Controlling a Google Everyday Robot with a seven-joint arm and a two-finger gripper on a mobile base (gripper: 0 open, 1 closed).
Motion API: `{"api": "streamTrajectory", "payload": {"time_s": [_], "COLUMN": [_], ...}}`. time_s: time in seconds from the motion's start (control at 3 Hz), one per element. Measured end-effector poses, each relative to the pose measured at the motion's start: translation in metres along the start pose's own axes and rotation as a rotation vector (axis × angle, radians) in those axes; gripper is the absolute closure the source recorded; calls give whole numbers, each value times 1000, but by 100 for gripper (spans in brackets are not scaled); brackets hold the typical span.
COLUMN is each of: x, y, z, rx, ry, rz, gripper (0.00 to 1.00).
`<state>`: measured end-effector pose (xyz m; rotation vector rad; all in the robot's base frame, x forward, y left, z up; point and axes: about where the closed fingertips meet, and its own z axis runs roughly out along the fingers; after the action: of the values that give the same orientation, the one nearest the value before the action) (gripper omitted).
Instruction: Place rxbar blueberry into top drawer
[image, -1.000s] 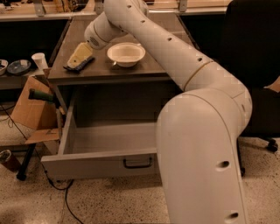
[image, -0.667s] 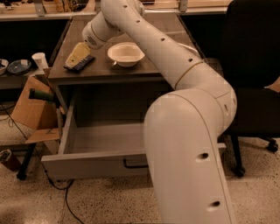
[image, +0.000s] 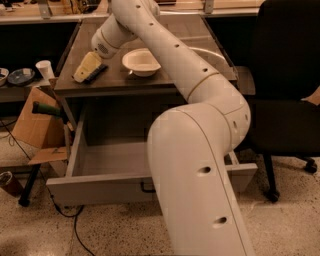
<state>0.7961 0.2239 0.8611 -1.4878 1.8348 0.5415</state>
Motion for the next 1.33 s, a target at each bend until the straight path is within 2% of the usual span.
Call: {"api": "streamTrajectory", "payload": {"time_s": [0.33, 0.67, 1.33], "x": [6, 6, -3], "y": [6, 9, 11], "z": [4, 8, 28], "rx": [-27, -25, 9], "ry": [11, -11, -68], "rz": [10, 37, 100], "gripper": [0, 0, 0]}}
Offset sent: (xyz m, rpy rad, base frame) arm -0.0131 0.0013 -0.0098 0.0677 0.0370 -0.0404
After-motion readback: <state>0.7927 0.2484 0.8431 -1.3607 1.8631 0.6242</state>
